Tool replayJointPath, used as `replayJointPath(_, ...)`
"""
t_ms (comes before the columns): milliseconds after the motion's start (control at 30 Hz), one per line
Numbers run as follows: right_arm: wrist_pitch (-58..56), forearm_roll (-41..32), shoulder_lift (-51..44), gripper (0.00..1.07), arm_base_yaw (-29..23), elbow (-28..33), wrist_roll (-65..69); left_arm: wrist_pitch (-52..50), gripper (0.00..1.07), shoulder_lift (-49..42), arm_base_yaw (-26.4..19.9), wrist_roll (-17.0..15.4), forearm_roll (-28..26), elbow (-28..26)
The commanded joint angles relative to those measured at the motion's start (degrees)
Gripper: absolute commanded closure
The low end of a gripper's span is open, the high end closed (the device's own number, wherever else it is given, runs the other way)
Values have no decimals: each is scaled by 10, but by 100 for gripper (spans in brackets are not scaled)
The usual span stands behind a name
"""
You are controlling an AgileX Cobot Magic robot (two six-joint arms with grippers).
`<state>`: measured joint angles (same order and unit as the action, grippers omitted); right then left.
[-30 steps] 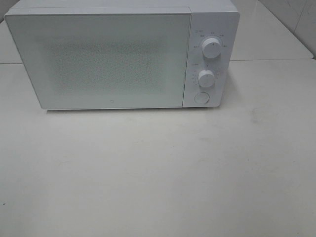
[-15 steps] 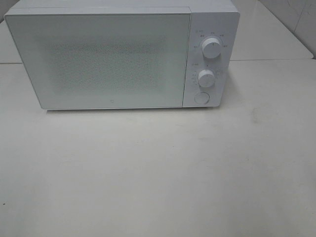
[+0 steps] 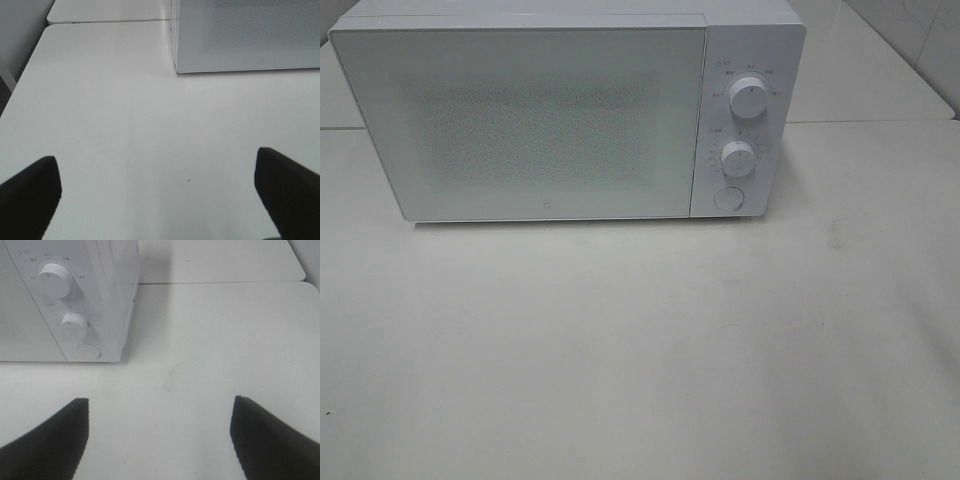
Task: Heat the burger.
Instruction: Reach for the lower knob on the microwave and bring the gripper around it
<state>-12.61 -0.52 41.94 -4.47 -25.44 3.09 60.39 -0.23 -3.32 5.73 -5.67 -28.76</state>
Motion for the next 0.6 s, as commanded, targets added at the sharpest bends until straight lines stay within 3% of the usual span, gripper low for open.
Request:
replayJointPath(33, 90, -2, 62, 32, 2, 2, 4, -9, 6, -13, 5, -4, 2, 2)
replayJointPath(600, 386, -2, 277, 32, 2, 6, 15, -9, 6, -13, 5, -4, 2, 2)
